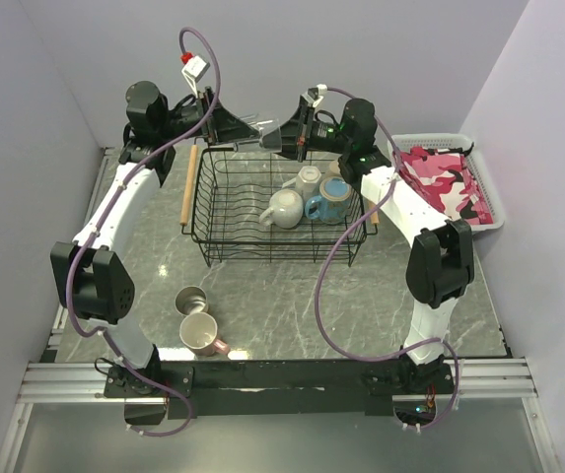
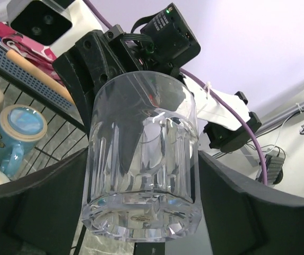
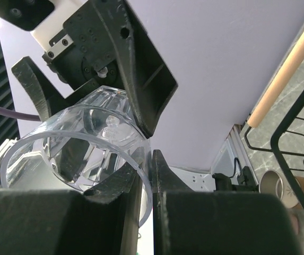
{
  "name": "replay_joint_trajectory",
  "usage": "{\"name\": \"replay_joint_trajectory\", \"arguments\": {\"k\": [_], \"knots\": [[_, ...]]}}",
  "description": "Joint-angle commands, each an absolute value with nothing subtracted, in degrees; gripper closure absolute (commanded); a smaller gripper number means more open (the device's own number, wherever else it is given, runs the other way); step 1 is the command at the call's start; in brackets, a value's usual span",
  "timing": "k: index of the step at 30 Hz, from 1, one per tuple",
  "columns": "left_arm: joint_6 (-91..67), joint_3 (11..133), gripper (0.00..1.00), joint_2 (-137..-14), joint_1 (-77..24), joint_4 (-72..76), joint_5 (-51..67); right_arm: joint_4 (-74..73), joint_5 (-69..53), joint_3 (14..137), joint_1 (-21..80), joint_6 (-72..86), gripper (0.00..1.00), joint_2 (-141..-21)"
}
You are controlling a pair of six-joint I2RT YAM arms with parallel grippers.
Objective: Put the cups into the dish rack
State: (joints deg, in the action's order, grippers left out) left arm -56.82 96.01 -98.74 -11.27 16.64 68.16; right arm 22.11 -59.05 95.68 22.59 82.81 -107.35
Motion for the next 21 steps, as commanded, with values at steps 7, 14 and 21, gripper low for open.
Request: {"name": "replay_joint_trajectory", "arguments": {"k": [7, 14, 21], "knots": [[-49.3, 98.3, 0.31, -97.6, -14.1, 9.8, 66.4, 32.1, -59.7, 100.6, 23.6, 87.2, 1.0, -108.5], [-49.8, 98.3, 0.02, -97.6, -14.4, 10.2, 66.6, 33.5, -59.1, 103.7, 23.8, 89.1, 1.0, -110.1], [-50.5, 97.6, 0.42, -97.4, -14.5, 11.1, 66.8, 32.9, -59.3, 102.1, 24.0, 88.4, 1.0, -109.3]]}}
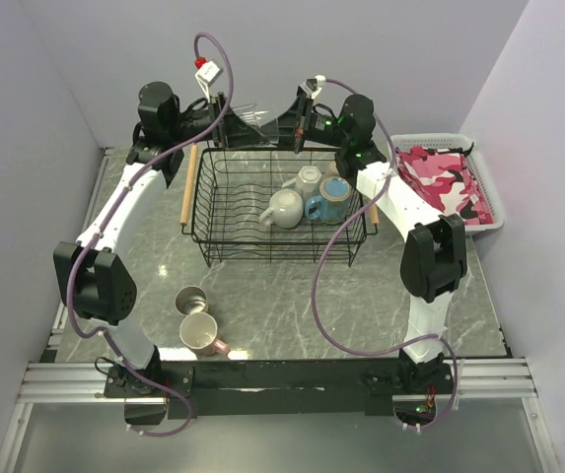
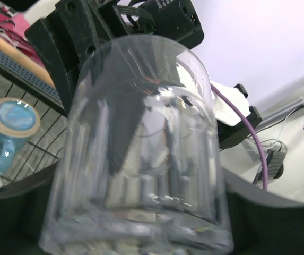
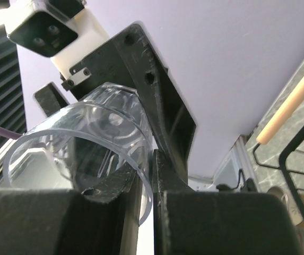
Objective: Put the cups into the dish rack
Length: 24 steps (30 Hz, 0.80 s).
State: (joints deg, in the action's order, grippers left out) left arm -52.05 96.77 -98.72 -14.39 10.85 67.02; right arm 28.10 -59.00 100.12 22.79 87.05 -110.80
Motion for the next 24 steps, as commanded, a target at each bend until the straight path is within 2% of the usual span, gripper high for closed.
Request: {"name": "replay_joint_trajectory", "arguments": {"k": [1, 2, 3, 5, 6, 12, 24], "knots": [[-50.4, 97.7, 0.48, -97.5, -14.4, 10.9, 66.8, 32.9, -59.3, 101.9, 23.9, 88.2, 1.0, -109.2], [-50.2, 97.8, 0.52, -97.3, -14.4, 10.7, 66.8, 32.8, -59.4, 101.3, 23.9, 88.1, 1.0, -109.1], [-49.8, 98.0, 0.51, -97.4, -14.4, 10.3, 66.9, 32.2, -59.8, 100.8, 23.9, 87.9, 1.0, -108.6], [-49.7, 98.0, 0.38, -97.1, -14.1, 10.4, 66.8, 31.7, -60.0, 99.2, 23.9, 86.9, 1.0, -107.5], [-49.3, 98.1, 0.24, -97.0, -13.9, 9.8, 66.5, 31.0, -60.2, 98.4, 23.9, 86.4, 1.0, -107.1], [-48.0, 98.9, 0.12, -96.9, -13.2, 8.4, 65.9, 30.9, -60.3, 96.9, 23.5, 85.9, 1.0, -106.2], [-45.4, 100.5, 0.1, -96.9, -11.3, 6.2, 65.2, 31.0, -60.6, 96.0, 23.1, 85.8, 1.0, -105.6]]}}
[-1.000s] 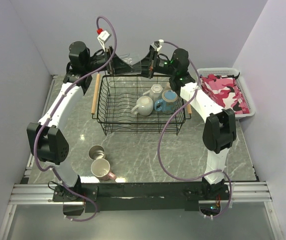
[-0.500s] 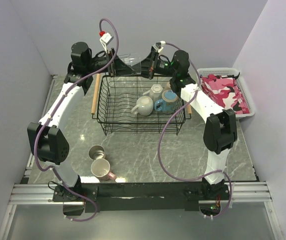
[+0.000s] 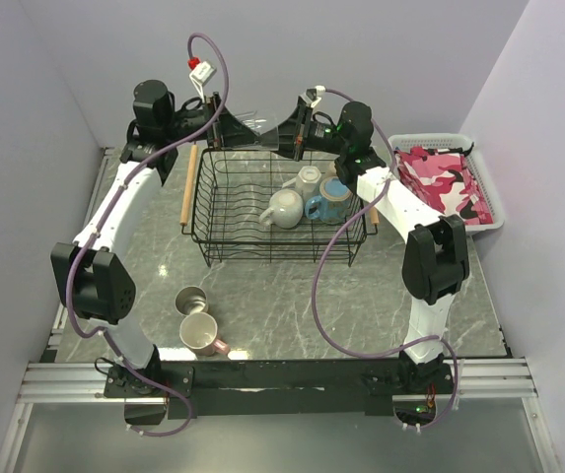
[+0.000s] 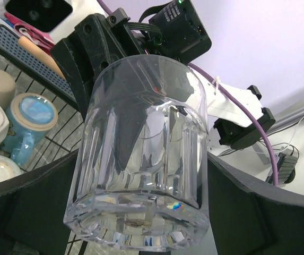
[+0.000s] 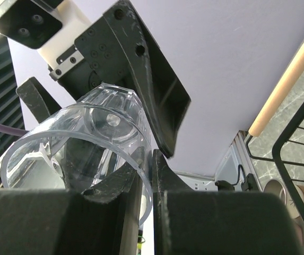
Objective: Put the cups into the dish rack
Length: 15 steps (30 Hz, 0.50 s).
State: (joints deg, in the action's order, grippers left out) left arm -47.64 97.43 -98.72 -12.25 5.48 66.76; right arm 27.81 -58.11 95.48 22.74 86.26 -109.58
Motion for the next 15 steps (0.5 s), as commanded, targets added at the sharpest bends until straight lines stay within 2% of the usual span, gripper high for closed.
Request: {"name": "replay_joint_trajectory", "arguments": {"k": [1, 5, 7, 8, 9, 11, 12, 14, 15], "knots": [[-45.4, 100.7, 0.11, -97.1, -11.2, 6.2, 65.2, 30.9, -60.6, 96.0, 23.0, 85.8, 1.0, -105.6], [-47.7, 100.0, 0.15, -96.9, -11.2, 8.6, 65.4, 31.6, -60.6, 96.1, 22.9, 86.3, 1.0, -106.0], [-48.0, 99.5, 0.21, -96.8, -11.3, 9.2, 65.7, 31.7, -60.6, 96.4, 22.9, 86.4, 1.0, -106.2], [-48.0, 99.4, 0.27, -96.7, -11.3, 9.2, 65.6, 31.7, -60.6, 96.6, 22.9, 86.4, 1.0, -106.4], [-48.2, 99.1, 0.4, -96.7, -11.3, 9.2, 65.7, 31.8, -60.5, 96.7, 23.0, 86.6, 1.0, -106.6], [-48.1, 99.1, 0.51, -96.7, -11.4, 9.2, 65.7, 32.0, -60.2, 97.0, 22.9, 86.8, 1.0, -106.8], [-48.0, 99.0, 0.62, -96.7, -11.4, 9.1, 65.7, 32.3, -60.2, 97.1, 22.9, 87.0, 1.0, -107.0], [-47.7, 99.1, 0.72, -96.7, -11.4, 8.7, 65.6, 32.7, -60.1, 97.2, 23.0, 87.4, 1.0, -107.1], [-47.6, 99.4, 0.81, -96.8, -11.5, 8.5, 65.6, 32.5, -60.1, 97.2, 22.9, 87.2, 1.0, -107.1]]}}
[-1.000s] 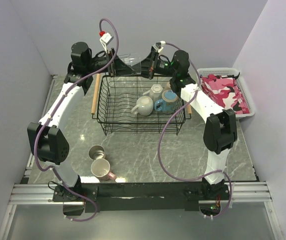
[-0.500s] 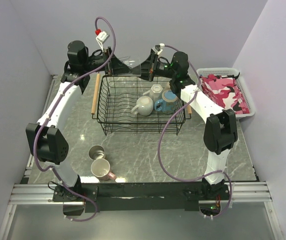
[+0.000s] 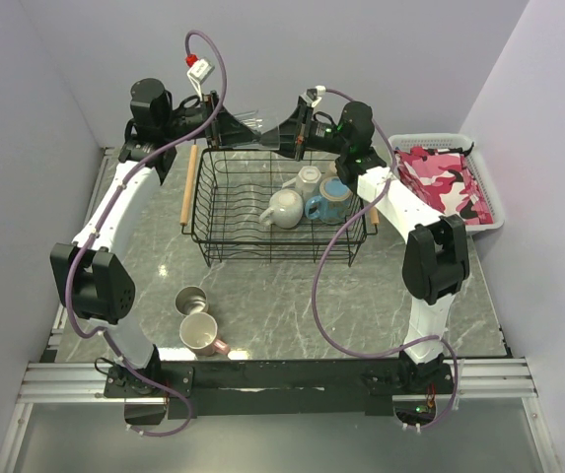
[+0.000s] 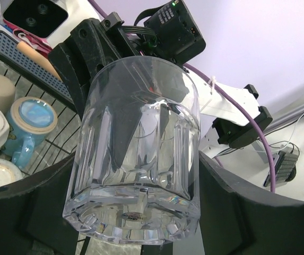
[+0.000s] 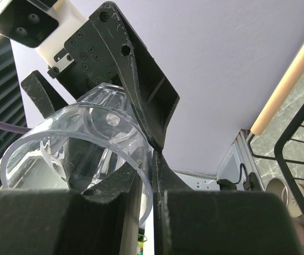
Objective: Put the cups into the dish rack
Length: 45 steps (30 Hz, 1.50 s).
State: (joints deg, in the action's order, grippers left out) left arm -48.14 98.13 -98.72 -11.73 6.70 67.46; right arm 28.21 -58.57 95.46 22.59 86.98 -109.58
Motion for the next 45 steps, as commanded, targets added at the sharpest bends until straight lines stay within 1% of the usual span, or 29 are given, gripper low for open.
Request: {"name": "replay_joint_trajectory", "arguments": {"k": [1, 2, 3, 4, 5, 6, 7, 8, 9, 11, 12, 13, 14, 16, 17, 19, 20, 21, 22, 23, 24, 26, 28, 29, 30, 32, 37, 40, 45], "knots": [[-47.2, 99.7, 0.85, -96.9, -11.4, 8.0, 65.5, 32.3, -60.2, 97.3, 23.0, 87.0, 1.0, -107.3], [-46.0, 100.0, 0.89, -96.9, -11.5, 6.3, 65.4, 32.1, -60.5, 97.3, 22.9, 86.8, 1.0, -107.2], [-45.3, 100.9, 0.95, -97.0, -11.4, 5.5, 65.2, 31.1, -60.6, 97.2, 22.9, 86.2, 0.98, -107.2], [-44.7, 101.5, 0.97, -97.0, -11.2, 4.5, 65.0, 30.2, -60.7, 97.1, 22.8, 85.7, 0.91, -107.2], [-43.8, 102.0, 0.98, -97.4, -10.9, 3.3, 64.9, 29.0, -60.9, 96.9, 22.4, 84.9, 0.82, -106.6], [-43.6, 103.3, 0.99, -97.6, -10.3, 2.8, 64.7, 26.9, -61.0, 96.4, 22.1, 83.1, 0.81, -106.0], [-43.5, 103.8, 0.99, -97.6, -9.9, 2.6, 64.6, 25.6, -61.1, 95.0, 21.6, 81.9, 0.79, -105.4], [-44.0, 104.8, 0.99, -98.0, -9.5, 2.6, 64.6, 24.2, -61.0, 94.3, 20.6, 80.6, 0.68, -103.8], [-44.0, 105.4, 0.99, -98.1, -8.8, 2.5, 64.8, 20.4, -60.8, 93.4, 20.0, 77.5, 0.62, -102.9], [-43.9, 107.1, 0.99, -98.6, -8.1, 1.8, 65.1, 17.9, -60.6, 90.5, 17.8, 74.9, 0.57, -100.0], [-44.1, 107.6, 0.97, -98.9, -7.5, 1.3, 65.4, 16.1, -60.5, 89.5, 17.0, 73.2, 0.54, -99.1], [-44.1, 107.9, 0.97, -99.0, -7.2, 1.0, 66.1, 15.9, -60.5, 87.2, 16.2, 72.8, 0.5, -97.5], [-43.9, 108.6, 0.97, -99.1, -7.0, 0.5, 66.4, 15.9, -60.6, 86.1, 14.9, 72.6, 0.43, -96.6], [-43.0, 109.3, 0.97, -99.1, -6.9, -2.3, 66.7, 14.2, -60.7, 83.9, 13.5, 70.7, 0.4, -95.3], [-40.3, 110.4, 0.97, -99.5, -6.9, -3.9, 66.5, 12.5, -60.6, 83.5, 12.8, 69.3, 0.36, -93.9], [-36.8, 111.3, 0.97, -100.3, -7.0, -11.4, 65.7, 4.9, -59.0, 83.5, 11.0, 63.0, 0.34, -91.2], [-31.0, 112.7, 0.97, -101.3, -7.2, -15.6, 63.5, 2.1, -58.2, 83.7, 10.5, 60.7, 0.33, -90.3], [-26.7, 114.1, 0.98, -101.9, -8.3, -20.2, 61.4, -5.0, -57.1, 84.1, 9.7, 55.0, 0.33, -89.3], [-22.0, 115.8, 0.98, -102.7, -9.1, -30.6, 58.1, -9.5, -54.0, 85.9, 9.4, 51.6, 0.33, -87.8], [-14.1, 119.2, 0.98, -104.6, -10.1, -34.3, 55.4, -13.7, -52.5, 86.8, 9.2, 45.8, 0.32, -87.0], [-11.2, 120.7, 0.98, -105.6, -12.4, -37.4, 48.6, -20.6, -51.1, 87.8, 9.2, 43.0, 0.32, -86.3], [-3.9, 125.3, 0.98, -109.5, -14.3, -45.9, 44.1, -26.4, -46.4, 90.4, 9.2, 37.0, 0.33, -84.6], [-0.6, 127.5, 0.97, -112.4, -17.2, -50.3, 40.3, -31.9, -43.4, 91.4, 9.1, 34.8, 0.33, -82.3], [6.3, 128.4, 0.98, -113.1, -18.7, -53.8, 38.0, -33.0, -40.9, 91.2, 9.0, 33.3, 0.34, -81.2], [9.1, 128.3, 0.98, -113.6, -22.0, -55.2, 34.1, -34.3, -39.7, 91.0, 8.9, 32.9, 0.34, -80.3], [14.7, 127.1, 0.99, -115.0, -24.8, -56.8, 31.7, -35.4, -36.8, 89.8, 7.9, 32.5, 0.36, -76.9], [20.8, 126.6, 0.99, -118.6, -31.2, -58.2, 25.5, -35.9, -24.9, 86.0, 6.1, 31.8, 0.36, -66.6], [24.8, 127.6, 0.99, -120.4, -34.3, -58.8, 23.6, -36.9, -22.5, 84.3, 4.0, 31.6, 0.36, -62.2], [27.3, 128.0, 0.99, -123.0, -38.6, -58.8, 20.0, -39.4, -22.7, 82.1, 0.7, 31.0, 0.36, -58.1]]}}
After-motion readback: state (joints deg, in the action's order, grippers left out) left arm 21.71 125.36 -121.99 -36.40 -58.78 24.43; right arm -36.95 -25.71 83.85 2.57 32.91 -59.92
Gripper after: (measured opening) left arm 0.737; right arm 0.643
